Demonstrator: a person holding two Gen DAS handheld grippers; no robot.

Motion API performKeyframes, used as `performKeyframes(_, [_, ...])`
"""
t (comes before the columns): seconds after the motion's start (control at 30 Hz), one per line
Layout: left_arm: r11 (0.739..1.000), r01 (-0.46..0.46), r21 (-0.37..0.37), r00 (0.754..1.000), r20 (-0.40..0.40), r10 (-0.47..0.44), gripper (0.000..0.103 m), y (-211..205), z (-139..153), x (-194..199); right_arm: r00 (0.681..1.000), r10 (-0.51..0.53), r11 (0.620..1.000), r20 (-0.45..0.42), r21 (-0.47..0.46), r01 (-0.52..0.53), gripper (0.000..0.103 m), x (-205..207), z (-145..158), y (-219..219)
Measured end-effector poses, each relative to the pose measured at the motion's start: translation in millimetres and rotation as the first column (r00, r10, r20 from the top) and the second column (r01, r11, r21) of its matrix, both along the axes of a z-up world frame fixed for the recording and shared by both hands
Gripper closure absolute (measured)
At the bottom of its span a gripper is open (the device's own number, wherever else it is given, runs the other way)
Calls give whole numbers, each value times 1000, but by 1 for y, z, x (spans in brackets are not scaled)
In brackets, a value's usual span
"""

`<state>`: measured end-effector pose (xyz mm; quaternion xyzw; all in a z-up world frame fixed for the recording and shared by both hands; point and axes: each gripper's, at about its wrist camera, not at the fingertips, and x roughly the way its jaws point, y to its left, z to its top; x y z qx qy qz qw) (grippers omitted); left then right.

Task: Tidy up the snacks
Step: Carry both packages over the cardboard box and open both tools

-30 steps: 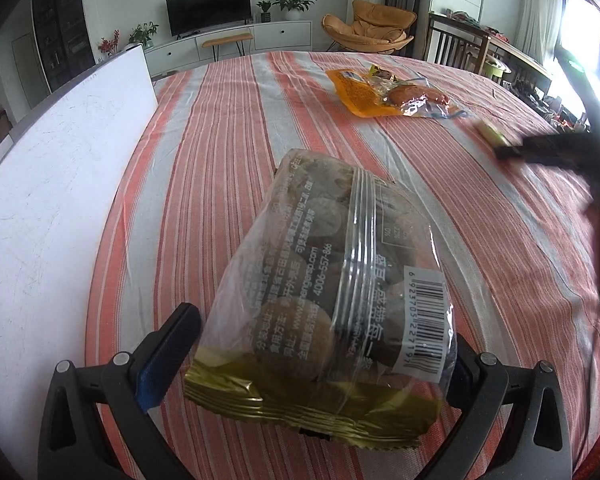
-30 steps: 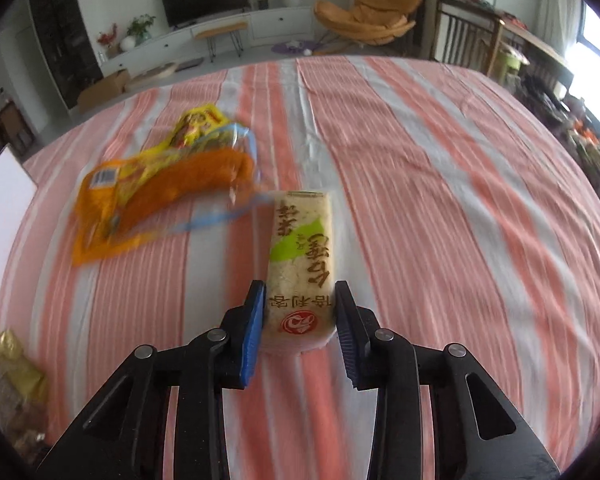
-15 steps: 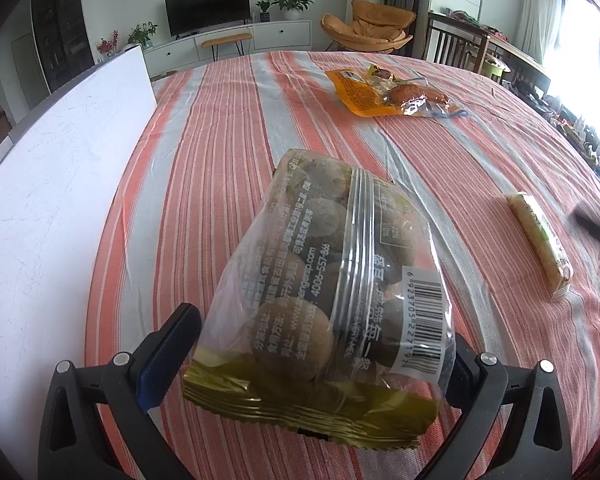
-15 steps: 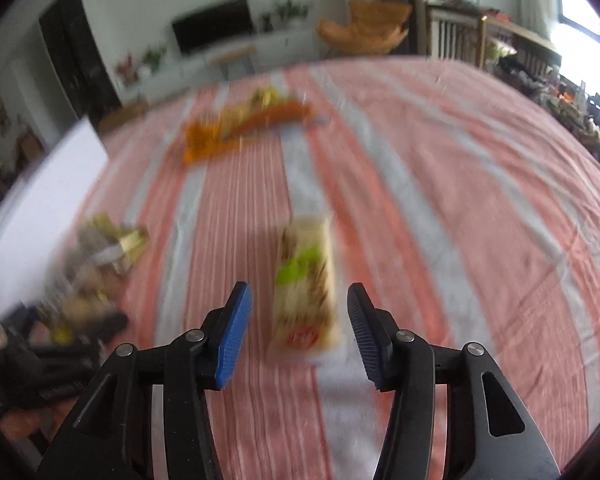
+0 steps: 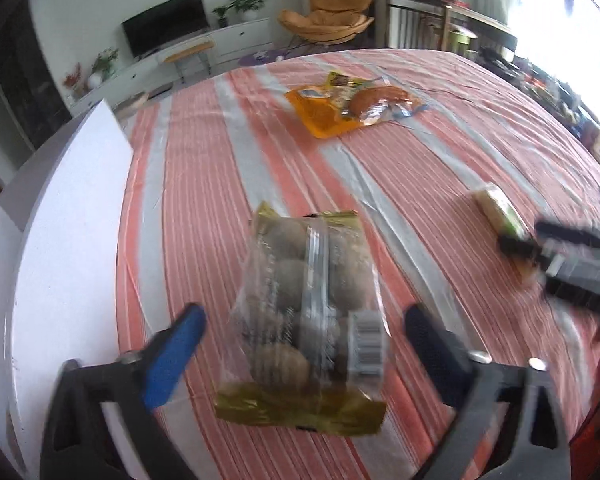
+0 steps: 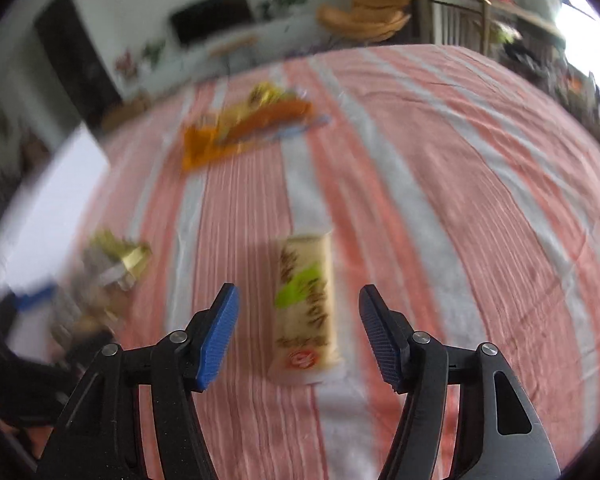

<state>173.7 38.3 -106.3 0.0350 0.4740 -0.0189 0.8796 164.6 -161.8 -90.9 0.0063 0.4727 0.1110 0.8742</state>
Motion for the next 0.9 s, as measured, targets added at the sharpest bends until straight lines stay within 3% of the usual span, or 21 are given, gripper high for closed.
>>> performKeyframes(0.03, [1000,-15,-26,1000,-9,14,32,2,-1,1,1000,-6,999,-22,-42,5,38,-1,-5,7])
performKeyframes(0.07, [998,-27,-52,1000,2,27,35,7,-2,-1,998,-28,999,-55,-39,26,39,-2,-15,9])
performKeyframes(0.1, [997,-35,-67,999,31,37,36,9,-2,-5,999,-44,999,-14,-28,44,61,-7,-14,7])
performKeyframes(0.13, [997,-36,-72,998,43,39,38,11,-2,-11,997,-71,997,-10,-32,71,72,-10,-14,3])
performKeyframes(0.2, [992,-32,-118,998,54,39,38,13,1,-24,995,-95,995,-25,15,95,72,-14,-12,-9])
performKeyframes(0.3, [966,-12,-259,997,67,30,38,23,25,-50,990,-141,980,-25,135,143,72,-25,3,-36])
performKeyframes(0.37, [936,3,-353,996,86,29,38,41,51,-71,993,-117,972,4,208,113,72,-35,29,-40])
performKeyframes(0.43, [923,6,-386,991,123,45,38,66,80,-93,996,-70,970,54,236,55,72,-45,55,-29])
performKeyframes(0.53, [948,-69,-310,972,192,134,37,121,117,-127,992,58,944,116,318,-92,71,-64,95,18])
performKeyframes(0.63, [954,-209,-214,938,232,257,36,173,134,-154,961,225,870,163,409,-274,71,-87,126,82])
performKeyframes(0.7, [939,-312,-142,904,259,340,33,207,137,-172,920,344,803,189,448,-393,71,-102,142,134])
performKeyframes(0.77, [899,-436,-42,863,262,431,16,238,128,-183,870,447,736,210,467,-491,68,-111,153,181])
performKeyframes(0.83, [875,-485,-6,849,238,472,11,256,117,-186,828,513,688,226,468,-554,43,-114,156,221])
performKeyframes(0.87, [863,-506,4,842,220,493,11,263,112,-188,817,533,685,218,456,-568,28,-113,153,232])
performKeyframes(0.9, [852,-523,6,834,207,511,11,268,109,-189,815,543,693,202,441,-571,29,-111,149,239])
